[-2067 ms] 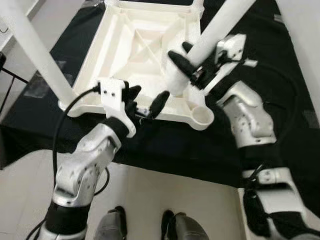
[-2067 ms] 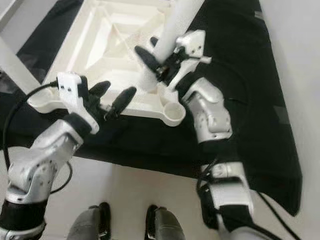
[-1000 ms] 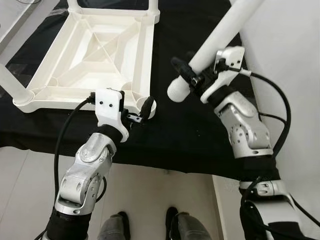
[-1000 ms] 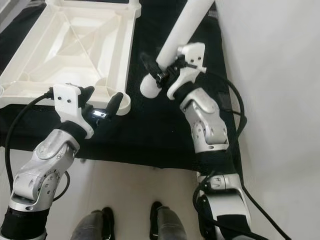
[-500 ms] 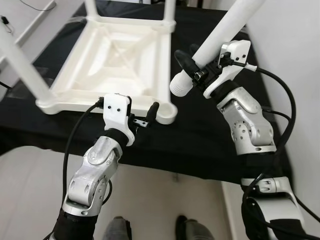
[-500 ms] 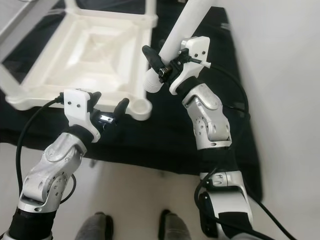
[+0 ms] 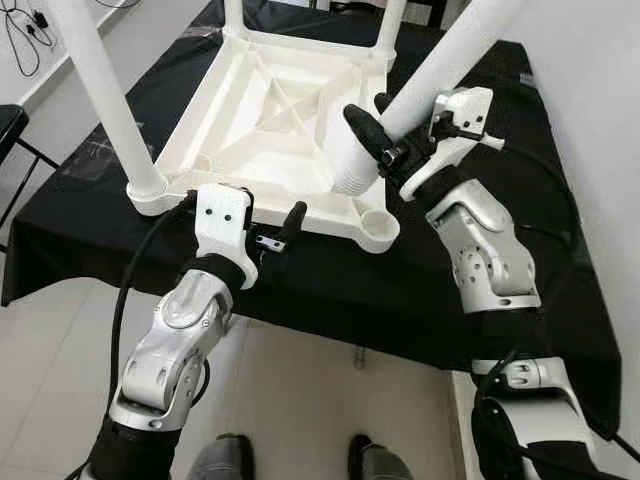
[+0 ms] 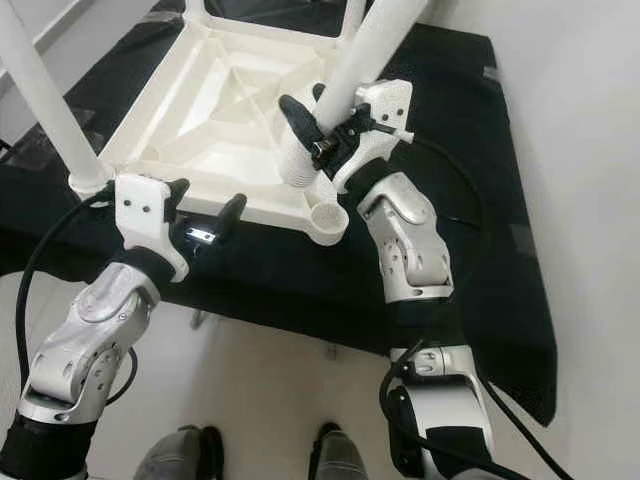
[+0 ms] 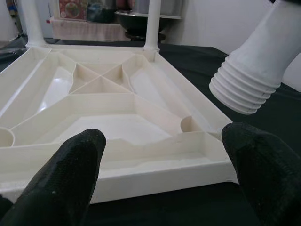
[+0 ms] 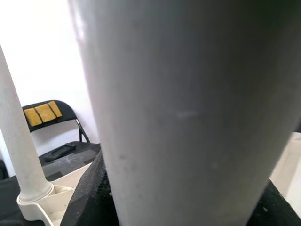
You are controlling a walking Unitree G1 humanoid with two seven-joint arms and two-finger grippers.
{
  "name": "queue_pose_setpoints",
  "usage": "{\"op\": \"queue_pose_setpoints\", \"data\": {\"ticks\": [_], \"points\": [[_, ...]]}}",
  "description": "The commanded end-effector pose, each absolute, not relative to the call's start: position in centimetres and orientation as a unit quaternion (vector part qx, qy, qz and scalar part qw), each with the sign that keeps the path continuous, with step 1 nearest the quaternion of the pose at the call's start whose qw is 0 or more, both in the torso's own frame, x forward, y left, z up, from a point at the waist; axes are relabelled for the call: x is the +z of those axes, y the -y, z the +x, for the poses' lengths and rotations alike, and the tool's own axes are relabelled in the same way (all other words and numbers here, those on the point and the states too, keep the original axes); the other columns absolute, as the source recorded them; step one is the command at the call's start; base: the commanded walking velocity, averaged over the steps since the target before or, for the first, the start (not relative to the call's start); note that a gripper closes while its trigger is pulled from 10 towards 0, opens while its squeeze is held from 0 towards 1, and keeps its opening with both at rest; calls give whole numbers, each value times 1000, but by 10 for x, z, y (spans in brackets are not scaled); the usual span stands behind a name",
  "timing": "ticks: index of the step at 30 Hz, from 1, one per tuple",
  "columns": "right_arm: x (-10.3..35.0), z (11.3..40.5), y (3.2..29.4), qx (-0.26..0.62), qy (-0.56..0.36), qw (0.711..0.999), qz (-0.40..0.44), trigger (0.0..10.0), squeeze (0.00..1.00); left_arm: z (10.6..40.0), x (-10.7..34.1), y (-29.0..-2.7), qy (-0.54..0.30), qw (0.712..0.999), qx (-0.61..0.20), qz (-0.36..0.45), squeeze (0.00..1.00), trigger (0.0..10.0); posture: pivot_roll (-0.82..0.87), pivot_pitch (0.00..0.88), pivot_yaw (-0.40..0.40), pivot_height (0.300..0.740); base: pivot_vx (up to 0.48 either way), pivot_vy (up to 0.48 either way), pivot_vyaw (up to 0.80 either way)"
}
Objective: Building children table
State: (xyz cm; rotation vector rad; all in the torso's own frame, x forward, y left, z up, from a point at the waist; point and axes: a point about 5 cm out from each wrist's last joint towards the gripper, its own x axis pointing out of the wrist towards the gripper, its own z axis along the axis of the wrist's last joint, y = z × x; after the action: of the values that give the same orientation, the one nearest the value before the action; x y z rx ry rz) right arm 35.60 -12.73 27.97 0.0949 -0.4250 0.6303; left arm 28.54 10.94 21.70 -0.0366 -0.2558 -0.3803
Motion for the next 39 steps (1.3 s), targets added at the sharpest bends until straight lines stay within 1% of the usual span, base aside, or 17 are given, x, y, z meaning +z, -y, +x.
{"op": "queue_pose_setpoints", "data": {"ticks": [1, 4, 5, 7, 8, 9, 10, 13, 20, 22, 26, 28, 31, 32, 33, 35, 39], "points": [[279, 356, 130, 315, 213, 924, 44, 10000, 0, 283, 211, -107, 123, 973, -194, -10, 0, 10000, 20, 200, -77, 740, 0, 0, 0], [278, 352, 121, 420, 209, 883, 27, 10000, 0, 277, 210, -101, 128, 965, -229, -1, 0, 10000, 24, 214, -75, 740, 0, 0, 0], [278, 352, 121, 420, 209, 883, 27, 10000, 0, 277, 210, -101, 128, 965, -229, -1, 0, 10000, 24, 214, -75, 740, 0, 0, 0], [285, 348, 110, 524, 205, 827, -6, 10000, 0, 272, 210, -98, 131, 957, -258, 15, 0, 10000, 44, 241, -70, 740, 0, 0, 0], [285, 348, 110, 524, 205, 827, -6, 10000, 0, 272, 210, -98, 131, 957, -258, 15, 0, 10000, 44, 241, -70, 740, 0, 0, 0], [293, 347, 107, 571, 207, 794, -16, 10000, 0, 268, 211, -96, 132, 952, -276, 28, 0, 10000, 55, 252, -73, 740, 0, 0, 0], [293, 347, 107, 571, 207, 794, -16, 10000, 0, 268, 211, -96, 132, 952, -276, 28, 0, 10000, 55, 252, -73, 740, 0, 0, 0], [307, 351, 106, 618, 209, 758, -15, 10000, 0, 252, 214, -92, 129, 931, -338, 44, 0, 10000, 93, 314, -97, 740, 0, 0, 0], [314, 355, 111, 663, 197, 722, -32, 10000, 0, 220, 206, -96, 106, 919, -374, 63, 0, 10000, 129, 420, -109, 740, 0, 0, 0], [320, 354, 113, 694, 190, 693, -42, 10000, 0, 204, 201, -97, 90, 914, -387, 76, 0, 10000, 140, 448, -107, 740, 0, 0, 0], [324, 354, 116, 713, 185, 673, -59, 10000, 0, 196, 203, -99, 89, 919, -373, 90, 0, 10000, 145, 480, -98, 740, 0, 0, 0], [330, 355, 119, 719, 185, 666, -70, 10000, 0, 198, 206, -116, 91, 935, -322, 121, 0, 10000, 145, 491, -97, 740, 0, 0, 0], [333, 356, 122, 715, 188, 668, -79, 10000, 0, 199, 207, -126, 90, 940, -298, 137, 0, 10000, 146, 501, -105, 740, 0, 0, 0], [337, 356, 129, 710, 192, 672, -84, 10000, 0, 201, 210, -139, 90, 946, -269, 155, 0, 10000, 152, 504, -110, 740, 0, 0, 0], [337, 356, 129, 710, 192, 672, -84, 10000, 0, 201, 210, -139, 90, 946, -269, 155, 0, 10000, 152, 504, -110, 740, 0, 0, 0], [346, 352, 144, 709, 203, 670, -88, 10000, 0, 196, 215, -156, 90, 954, -227, 175, 0, 10000, 144, 506, -106, 740, 0, 0, 0], [351, 346, 151, 714, 206, 662, -96, 10000, 0, 190, 216, -163, 84, 954, -214, 192, 0, 10000, 144, 511, -100, 740, 0, 0, 0]]}}
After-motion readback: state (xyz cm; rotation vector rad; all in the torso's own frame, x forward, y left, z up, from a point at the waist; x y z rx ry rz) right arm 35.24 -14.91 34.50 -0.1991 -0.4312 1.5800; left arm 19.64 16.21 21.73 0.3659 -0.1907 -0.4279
